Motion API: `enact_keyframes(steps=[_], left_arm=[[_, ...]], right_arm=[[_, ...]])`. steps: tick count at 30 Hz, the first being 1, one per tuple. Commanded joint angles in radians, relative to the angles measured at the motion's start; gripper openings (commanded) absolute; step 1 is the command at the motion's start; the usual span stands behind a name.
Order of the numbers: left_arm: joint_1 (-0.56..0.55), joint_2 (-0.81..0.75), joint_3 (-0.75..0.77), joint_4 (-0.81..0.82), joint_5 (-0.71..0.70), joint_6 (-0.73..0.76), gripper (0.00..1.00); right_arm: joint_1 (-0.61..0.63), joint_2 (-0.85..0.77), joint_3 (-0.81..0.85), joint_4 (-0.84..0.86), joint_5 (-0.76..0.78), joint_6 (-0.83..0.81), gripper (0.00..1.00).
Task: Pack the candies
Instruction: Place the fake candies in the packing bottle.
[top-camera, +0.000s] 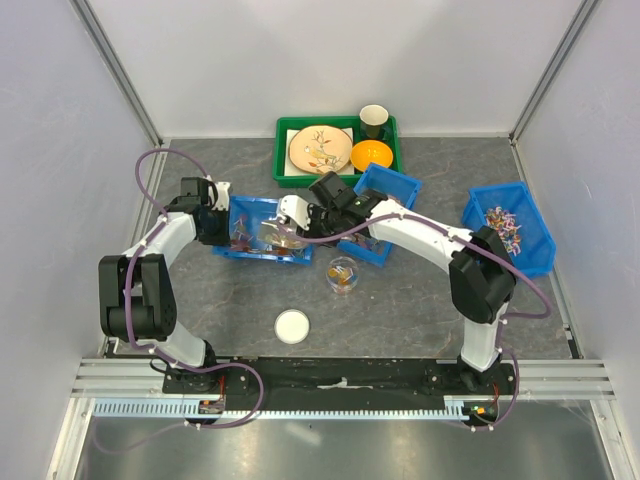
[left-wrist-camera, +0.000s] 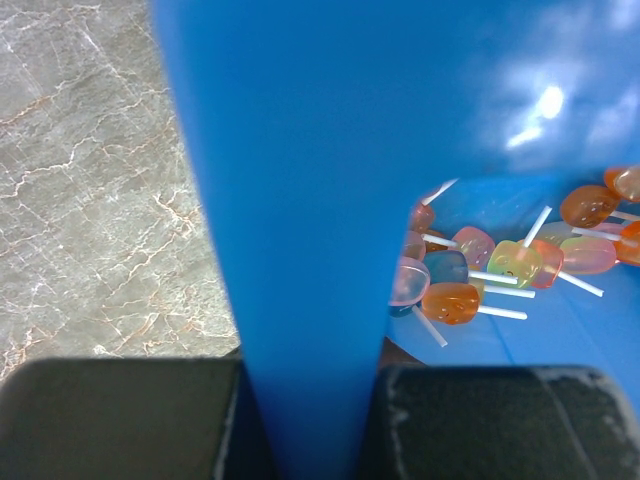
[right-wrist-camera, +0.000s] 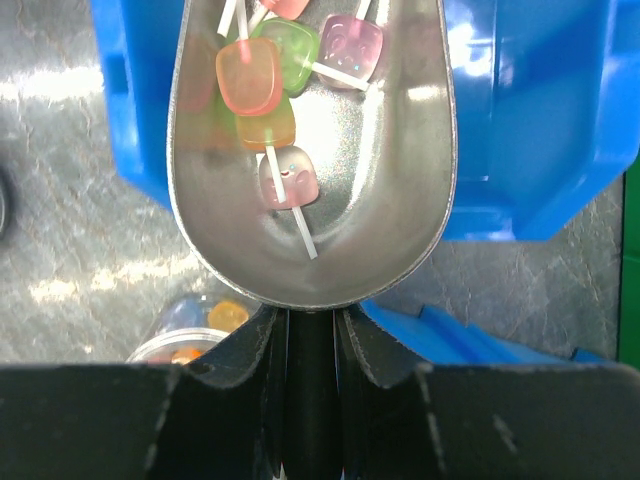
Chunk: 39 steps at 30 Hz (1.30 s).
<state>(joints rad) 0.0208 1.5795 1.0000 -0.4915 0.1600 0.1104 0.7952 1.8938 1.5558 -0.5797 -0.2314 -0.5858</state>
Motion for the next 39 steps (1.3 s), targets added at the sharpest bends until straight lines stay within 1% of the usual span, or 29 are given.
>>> enact_keyframes(steps=[1,11,15,21,33,39], left_arm=[[0.008,-0.012,0.005,0.056,0.003,0.011,0.02],[0.014,-0.016,0.003,0.056,0.006,0.009,0.02],[0.019,-0.016,0.002,0.056,0.012,0.009,0.01],[0.019,-0.007,0.003,0.056,0.016,0.009,0.02],[0.022,-0.001,0.005,0.056,0.016,0.008,0.02],[0.022,0.007,0.005,0.057,0.018,0.008,0.02]], right_arm=[[-0.002,-0.113,-0.028,0.023,-0.005,-0.032,0.0],[-0.008,-0.188,-0.083,0.04,0.05,-0.034,0.0],[-0.039,-0.232,-0.108,0.029,0.046,-0.039,0.0],[-0.122,-0.303,-0.145,-0.022,-0.005,-0.057,0.0],[-0.174,-0.458,-0.333,-0.117,0.033,-0.152,0.0],[-0.179,-0.499,-0.376,-0.161,0.052,-0.175,0.0]])
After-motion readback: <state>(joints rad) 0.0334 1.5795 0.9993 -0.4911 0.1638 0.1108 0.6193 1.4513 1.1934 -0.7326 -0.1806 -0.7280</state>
